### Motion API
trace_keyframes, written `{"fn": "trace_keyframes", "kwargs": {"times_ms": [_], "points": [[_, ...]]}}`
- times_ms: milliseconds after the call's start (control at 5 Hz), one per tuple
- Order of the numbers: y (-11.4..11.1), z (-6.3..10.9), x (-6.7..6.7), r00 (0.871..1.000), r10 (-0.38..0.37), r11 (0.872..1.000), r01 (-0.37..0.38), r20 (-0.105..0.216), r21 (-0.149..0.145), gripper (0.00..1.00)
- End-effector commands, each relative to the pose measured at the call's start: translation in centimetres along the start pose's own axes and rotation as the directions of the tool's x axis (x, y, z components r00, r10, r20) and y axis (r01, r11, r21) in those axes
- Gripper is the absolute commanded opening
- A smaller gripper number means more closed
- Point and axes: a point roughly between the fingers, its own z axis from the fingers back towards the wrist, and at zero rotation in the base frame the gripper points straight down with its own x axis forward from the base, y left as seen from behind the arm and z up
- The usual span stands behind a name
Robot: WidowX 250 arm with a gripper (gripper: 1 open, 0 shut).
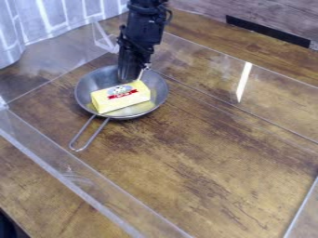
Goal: Put the yellow object in the silver pan
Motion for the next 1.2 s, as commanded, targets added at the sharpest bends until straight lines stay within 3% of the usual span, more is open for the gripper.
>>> {"fn": "trace_keyframes", "kwargs": {"times_ms": [0, 200, 1000], "points": [[0.70, 2.27, -0.18, 0.999, 0.019, 0.999, -0.020, 0.050, 0.031, 1.00], [0.92, 1.84, -0.07, 0.999, 0.020, 0.999, -0.021, 0.051, 0.027, 0.00], [1.27, 2.42, -0.33, 0.997, 0.035, 0.999, -0.036, 0.063, 0.016, 0.00]]}}
